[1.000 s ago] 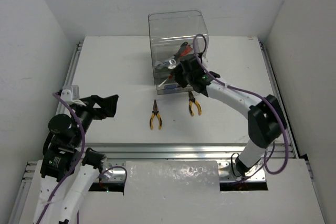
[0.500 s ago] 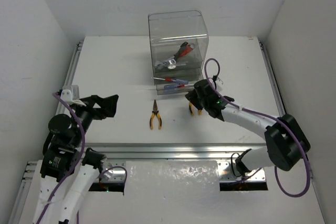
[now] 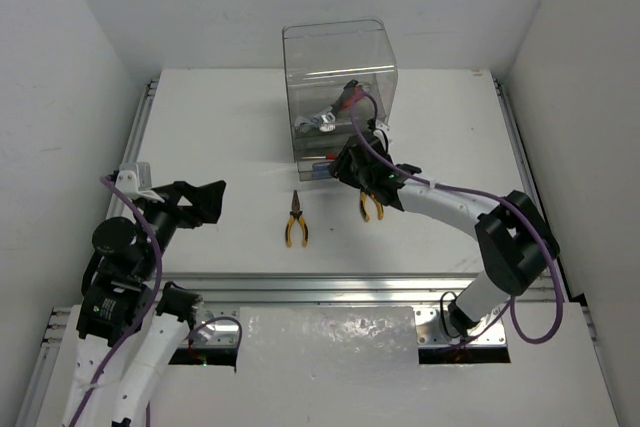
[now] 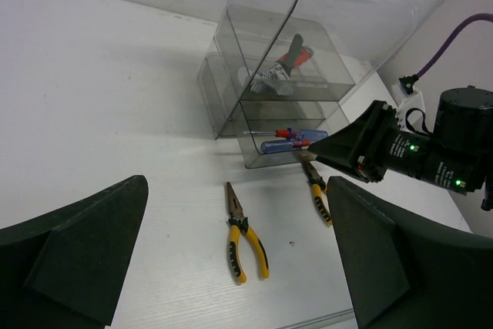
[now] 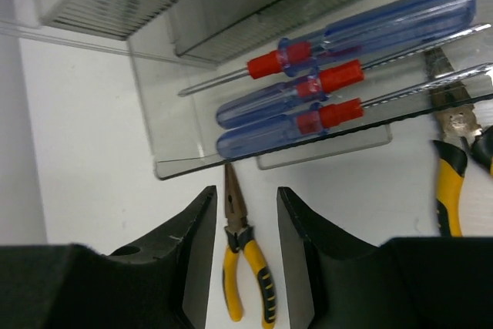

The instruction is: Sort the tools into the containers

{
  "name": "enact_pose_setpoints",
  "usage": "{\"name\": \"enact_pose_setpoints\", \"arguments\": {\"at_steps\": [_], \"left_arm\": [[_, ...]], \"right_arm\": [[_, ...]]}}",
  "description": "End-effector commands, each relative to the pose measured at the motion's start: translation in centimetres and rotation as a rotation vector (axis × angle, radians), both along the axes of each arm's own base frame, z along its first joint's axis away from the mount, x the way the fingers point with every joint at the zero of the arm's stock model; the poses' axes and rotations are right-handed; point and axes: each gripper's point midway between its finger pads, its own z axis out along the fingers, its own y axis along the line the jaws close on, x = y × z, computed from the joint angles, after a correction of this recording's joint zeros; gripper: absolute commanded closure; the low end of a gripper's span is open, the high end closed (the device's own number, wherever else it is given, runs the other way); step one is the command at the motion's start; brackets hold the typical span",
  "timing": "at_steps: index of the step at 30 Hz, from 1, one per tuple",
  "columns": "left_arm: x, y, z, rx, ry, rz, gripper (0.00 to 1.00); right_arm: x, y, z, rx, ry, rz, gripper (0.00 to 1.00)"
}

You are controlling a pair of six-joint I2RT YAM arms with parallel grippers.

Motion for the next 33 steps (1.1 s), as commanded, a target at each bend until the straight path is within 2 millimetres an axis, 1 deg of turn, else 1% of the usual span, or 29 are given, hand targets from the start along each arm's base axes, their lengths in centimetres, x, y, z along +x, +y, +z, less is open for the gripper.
{"name": "enact_pose_setpoints", "arguments": {"at_steps": [1, 2, 3, 4, 6, 7, 8, 9, 12, 13, 15, 16, 18, 19, 21, 22, 23, 24, 25, 26, 27, 28, 29, 30, 31, 32, 33], "left_arm": [[0.4, -0.3, 0.7, -0.010, -0.025, -0.008, 0.00], [0.5, -0.3, 0.6, -0.009, -0.019, -0.006, 0.00], [0.5, -0.3, 0.6, -0.009, -0.021, -0.006, 0.00], [0.4, -0.3, 0.6, -0.009, -0.022, -0.006, 0.00], [0.4, -0.3, 0.7, -0.010, -0.025, -0.006, 0.00], [0.4, -0.3, 0.6, -0.010, -0.024, -0.006, 0.00], [0.4, -0.3, 0.6, -0.011, -0.022, -0.008, 0.00], [0.5, -0.3, 0.6, -0.009, -0.021, -0.008, 0.00], [0.5, -0.3, 0.6, -0.009, -0.019, -0.008, 0.00], [0.5, -0.3, 0.6, -0.009, -0.019, -0.008, 0.00], [0.5, -0.3, 0.6, -0.009, -0.022, -0.008, 0.00], [0.4, -0.3, 0.6, -0.009, -0.022, -0.008, 0.00], [0.4, -0.3, 0.7, -0.010, -0.025, -0.008, 0.00], [0.4, -0.3, 0.6, -0.010, -0.024, -0.009, 0.00], [0.5, -0.3, 0.6, -0.008, -0.022, -0.009, 0.00], [0.5, -0.3, 0.6, -0.008, -0.021, -0.011, 0.00], [0.5, -0.3, 0.6, -0.008, -0.021, -0.011, 0.00], [0.5, -0.4, 0.6, -0.008, -0.021, -0.012, 0.00], [0.5, -0.4, 0.6, -0.008, -0.022, -0.014, 0.00], [0.5, -0.4, 0.6, -0.008, -0.021, -0.012, 0.00], [0.6, -0.4, 0.5, -0.007, -0.018, -0.015, 0.00], [0.6, -0.5, 0.5, -0.006, -0.017, -0.019, 0.00], [0.6, -0.5, 0.5, -0.006, -0.018, -0.019, 0.00], [0.6, -0.5, 0.5, -0.005, -0.015, -0.017, 0.00], [0.7, -0.5, 0.4, -0.004, -0.011, -0.017, 0.00], [0.7, -0.5, 0.4, -0.005, -0.012, -0.016, 0.00], [0.7, -0.5, 0.4, -0.005, -0.012, -0.017, 0.00]], "right_arm": [[0.7, 0.3, -0.3, -0.012, 0.001, -0.004, 0.63], [0.5, 0.1, -0.7, -0.018, 0.012, -0.011, 0.65], [0.4, -0.2, -0.8, -0.013, 0.016, -0.029, 0.72], [0.0, -0.6, -1.4, -0.019, 0.022, -0.041, 0.76], [-0.1, -1.1, -1.5, -0.016, 0.014, -0.063, 0.87], [0.1, -1.3, -1.6, -0.019, 0.011, -0.067, 0.95], [0.4, -1.4, -1.7, -0.026, 0.011, -0.071, 0.98], [0.6, -1.4, -2.2, -0.045, 0.016, -0.068, 1.00], [2.2, -0.9, -1.7, -0.039, -0.036, -0.055, 1.00], [2.7, -1.0, -2.2, -0.037, -0.029, -0.058, 1.00], [3.6, -0.6, -1.6, -0.029, -0.063, -0.044, 1.00], [4.5, -0.3, -1.2, -0.019, -0.081, -0.043, 1.00], [5.3, 0.0, -1.1, -0.027, -0.085, -0.024, 1.00], [6.2, 0.1, -1.4, -0.032, -0.069, -0.024, 1.00], [6.9, 0.0, -1.6, -0.043, -0.072, -0.020, 1.00], [7.6, -0.4, -1.8, -0.042, -0.072, -0.030, 1.00], [8.3, -0.6, -1.4, -0.035, -0.086, -0.039, 1.00], [8.5, -0.8, -1.6, -0.036, -0.083, -0.041, 1.00], [9.1, -0.8, -1.3, -0.028, -0.092, -0.044, 0.99], [9.4, -0.7, -1.9, -0.024, -0.080, -0.032, 0.99], [9.9, -0.7, -2.0, -0.020, -0.083, -0.028, 0.98], [10.9, -0.9, -1.5, -0.013, -0.093, -0.035, 0.97], [11.3, -0.7, -2.5, -0.011, -0.075, -0.017, 0.97], [12.0, -1.2, -2.8, -0.012, -0.071, -0.024, 0.97], [12.8, -1.1, -2.4, -0.006, -0.084, -0.021, 0.97], [13.1, -1.0, -3.4, -0.009, -0.068, -0.007, 0.97], [14.0, -1.2, -3.0, -0.005, -0.078, -0.012, 0.96]]}}
